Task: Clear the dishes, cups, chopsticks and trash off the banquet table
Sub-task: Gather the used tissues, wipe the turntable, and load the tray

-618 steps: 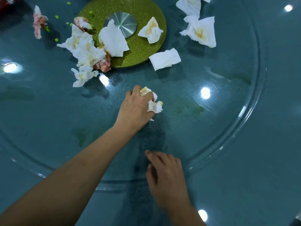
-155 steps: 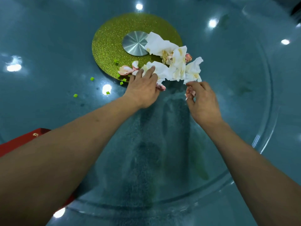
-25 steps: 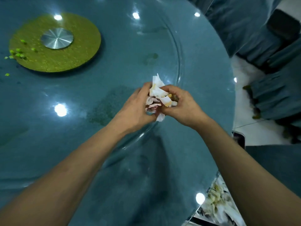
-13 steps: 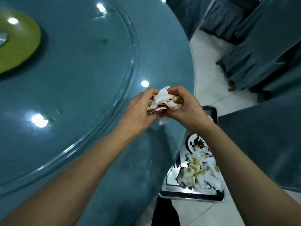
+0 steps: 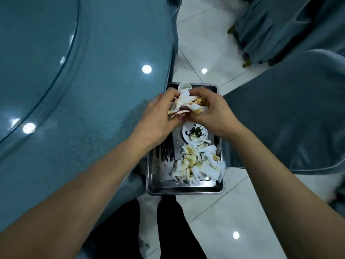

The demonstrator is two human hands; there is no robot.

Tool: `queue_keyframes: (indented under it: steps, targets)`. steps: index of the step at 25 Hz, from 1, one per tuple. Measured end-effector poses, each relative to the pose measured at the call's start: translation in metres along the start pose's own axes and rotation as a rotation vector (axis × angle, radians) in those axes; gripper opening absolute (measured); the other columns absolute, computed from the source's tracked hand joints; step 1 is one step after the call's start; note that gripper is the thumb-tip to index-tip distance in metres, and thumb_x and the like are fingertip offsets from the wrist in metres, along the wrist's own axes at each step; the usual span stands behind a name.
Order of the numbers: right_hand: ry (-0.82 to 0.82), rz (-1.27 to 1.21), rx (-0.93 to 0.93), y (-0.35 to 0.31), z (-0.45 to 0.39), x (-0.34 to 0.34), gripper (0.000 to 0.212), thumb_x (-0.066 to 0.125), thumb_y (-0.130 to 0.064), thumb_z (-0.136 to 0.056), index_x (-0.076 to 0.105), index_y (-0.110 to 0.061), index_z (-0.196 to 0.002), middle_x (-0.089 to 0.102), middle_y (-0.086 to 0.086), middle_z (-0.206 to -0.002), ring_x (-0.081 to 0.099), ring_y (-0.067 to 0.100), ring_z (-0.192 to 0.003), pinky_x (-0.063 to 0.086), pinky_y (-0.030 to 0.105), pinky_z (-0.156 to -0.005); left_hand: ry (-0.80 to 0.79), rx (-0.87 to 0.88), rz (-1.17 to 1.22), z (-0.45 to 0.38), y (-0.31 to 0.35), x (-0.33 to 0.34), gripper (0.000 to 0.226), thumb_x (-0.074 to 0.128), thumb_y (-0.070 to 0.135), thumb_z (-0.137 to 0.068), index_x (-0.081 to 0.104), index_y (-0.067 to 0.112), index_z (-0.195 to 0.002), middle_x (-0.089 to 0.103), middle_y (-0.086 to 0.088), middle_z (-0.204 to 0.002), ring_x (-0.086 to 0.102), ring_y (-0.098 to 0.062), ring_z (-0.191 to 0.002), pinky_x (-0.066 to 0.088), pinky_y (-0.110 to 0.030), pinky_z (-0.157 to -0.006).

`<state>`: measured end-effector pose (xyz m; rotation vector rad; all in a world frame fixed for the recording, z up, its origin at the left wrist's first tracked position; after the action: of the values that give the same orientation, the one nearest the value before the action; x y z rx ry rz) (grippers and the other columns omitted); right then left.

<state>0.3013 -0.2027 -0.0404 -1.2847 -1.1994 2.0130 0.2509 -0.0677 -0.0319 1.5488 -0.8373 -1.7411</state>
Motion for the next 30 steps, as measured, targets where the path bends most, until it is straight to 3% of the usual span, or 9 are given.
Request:
queue_keyframes:
  steps: [4,10,14,20,22,26,30]
  targets:
    - [-0.036,0.011,0.072,0.063,0.025,0.008,0.05,0.088,-0.018,-0.073,0.067,-0.03,-0.116,0.072,-0.013,-0.105,0.068,0.002,-0.098,0.056,0.023,-0.087,-0.06,-0.066,-0.025,0.013,-0.021,0.062,0.045,0.072,0.015,-0.085,0.05,0.025,-0.122,0.057,0.0,-0.115,0.057,-0.017,-0.104,0.049,-0.04,-0.089]
    - [-0.123,0.069,0.188,0.156,0.055,0.051,0.051,0.086,-0.017,-0.074,0.065,-0.028,-0.119,0.067,-0.006,-0.115,0.064,0.011,-0.106,0.053,0.038,-0.095,-0.177,-0.242,0.003,0.044,-0.083,0.146,0.047,0.071,0.016,-0.086,0.048,0.029,-0.126,0.054,0.002,-0.117,0.056,-0.016,-0.105,0.051,-0.044,-0.089]
    - [-0.174,0.142,0.226,0.208,0.071,0.076,0.054,0.087,-0.017,-0.074,0.063,-0.028,-0.122,0.062,-0.006,-0.117,0.059,0.016,-0.109,0.05,0.041,-0.097,-0.239,-0.303,0.017,0.062,-0.116,0.195,0.051,0.065,0.004,-0.087,0.048,0.031,-0.127,0.05,0.005,-0.12,0.055,-0.014,-0.102,0.052,-0.042,-0.088]
    - [-0.158,0.205,0.238,0.259,0.088,0.089,0.057,0.085,-0.01,-0.077,0.064,-0.021,-0.129,0.05,-0.002,-0.118,0.058,0.016,-0.105,0.05,0.032,-0.097,-0.254,-0.319,-0.041,0.061,-0.143,0.25,0.051,0.067,-0.004,-0.086,0.05,0.022,-0.126,0.039,0.002,-0.119,0.053,-0.02,-0.102,0.052,-0.044,-0.091]
    - [-0.157,0.255,0.248,0.276,0.093,0.09,0.058,0.084,-0.01,-0.078,0.063,-0.019,-0.131,0.05,0.003,-0.12,0.06,0.02,-0.103,0.051,0.035,-0.095,-0.288,-0.336,-0.075,0.058,-0.15,0.268,0.05,0.069,-0.002,-0.086,0.052,0.019,-0.128,0.038,-0.002,-0.124,0.053,-0.024,-0.109,0.049,-0.045,-0.098]
    - [-0.138,0.334,0.31,0.315,0.102,0.091,0.057,0.082,-0.011,-0.079,0.062,-0.018,-0.132,0.053,0.007,-0.122,0.061,0.029,-0.107,0.049,0.046,-0.097,-0.529,-0.321,-0.17,0.06,-0.161,0.313,0.072,0.073,0.003,-0.085,0.04,0.02,-0.147,0.032,-0.005,-0.145,0.045,-0.029,-0.131,0.04,-0.044,-0.113]
    - [-0.141,0.487,0.323,0.339,0.112,0.092,0.056,0.078,-0.011,-0.08,0.061,-0.017,-0.133,0.058,0.009,-0.127,0.058,0.034,-0.114,0.043,0.045,-0.103,-0.771,-0.273,-0.344,0.076,-0.173,0.347,0.094,0.073,0.016,-0.086,0.016,0.024,-0.16,0.011,-0.004,-0.166,0.02,-0.03,-0.151,0.025,-0.045,-0.122]
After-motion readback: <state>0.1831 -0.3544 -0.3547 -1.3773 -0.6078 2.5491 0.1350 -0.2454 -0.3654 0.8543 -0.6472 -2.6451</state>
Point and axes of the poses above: each hand's wrist, its own z-axis away from the middle knuckle, its own x-axis out of the palm, y = z × x, the point moved 10 cm from there along -z, towards the middle knuckle
